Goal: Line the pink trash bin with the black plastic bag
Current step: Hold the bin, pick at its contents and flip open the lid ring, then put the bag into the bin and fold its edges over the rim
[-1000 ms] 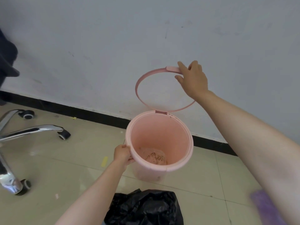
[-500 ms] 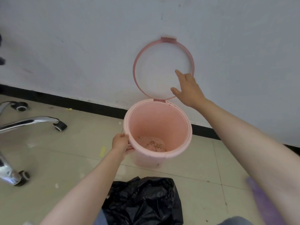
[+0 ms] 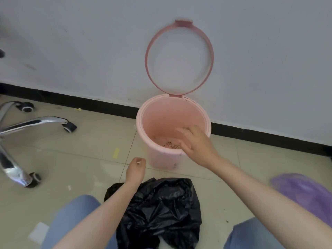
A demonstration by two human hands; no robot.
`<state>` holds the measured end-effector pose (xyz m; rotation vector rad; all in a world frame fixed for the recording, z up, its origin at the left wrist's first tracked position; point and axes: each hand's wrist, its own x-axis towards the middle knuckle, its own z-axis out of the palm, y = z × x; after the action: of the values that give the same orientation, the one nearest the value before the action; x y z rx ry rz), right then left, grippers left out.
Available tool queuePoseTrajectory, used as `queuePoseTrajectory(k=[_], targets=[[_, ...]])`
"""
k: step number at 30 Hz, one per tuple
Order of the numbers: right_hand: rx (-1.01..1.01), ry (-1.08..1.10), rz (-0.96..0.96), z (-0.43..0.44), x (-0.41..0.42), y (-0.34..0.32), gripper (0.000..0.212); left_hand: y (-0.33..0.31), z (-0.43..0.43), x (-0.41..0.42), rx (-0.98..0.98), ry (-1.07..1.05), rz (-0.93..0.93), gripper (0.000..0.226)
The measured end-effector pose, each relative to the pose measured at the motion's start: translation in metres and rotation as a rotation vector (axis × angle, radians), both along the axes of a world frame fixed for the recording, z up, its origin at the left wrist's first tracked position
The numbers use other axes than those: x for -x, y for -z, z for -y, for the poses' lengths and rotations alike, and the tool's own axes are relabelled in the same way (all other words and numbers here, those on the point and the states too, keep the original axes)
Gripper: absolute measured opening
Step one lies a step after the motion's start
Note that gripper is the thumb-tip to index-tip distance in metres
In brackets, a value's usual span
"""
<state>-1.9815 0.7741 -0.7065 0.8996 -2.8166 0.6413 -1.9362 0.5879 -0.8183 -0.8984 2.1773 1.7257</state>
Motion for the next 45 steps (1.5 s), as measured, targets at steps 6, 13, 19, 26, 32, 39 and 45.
queuePoseTrajectory(k=[6,13,19,26,32,39,45], targets=[[-0.134,-0.091,-0.061,-0.017,-0.064,0.085,0.024,0.045,-0.013,-0.027,0.356,0.489,0.04,0.041],[-0.478,0.059,0.408,-0.034,-0.087,0.18,0.064,0.092,-0.024,-0.051,0.644,0.952,0.058,0.066],[-0.487,0.244,0.493,-0.035,-0.089,0.217,0.063,0.114,-0.034,-0.064,0.622,1.107,0.115,0.079],[-0.352,0.284,0.475,-0.054,-0.085,0.211,0.029,0.108,-0.054,-0.058,0.669,1.084,0.024,0.063],[-0.211,0.304,0.432,-0.101,-0.075,0.139,0.024,0.067,-0.091,-0.046,0.524,1.002,-0.295,0.033],[-0.174,0.328,0.268,-0.149,-0.04,-0.013,0.019,-0.037,-0.144,-0.032,0.317,0.757,-0.69,0.025],[0.122,0.286,-0.076,-0.11,-0.013,-0.12,0.016,-0.135,-0.132,-0.021,0.234,0.352,-1.046,0.016]])
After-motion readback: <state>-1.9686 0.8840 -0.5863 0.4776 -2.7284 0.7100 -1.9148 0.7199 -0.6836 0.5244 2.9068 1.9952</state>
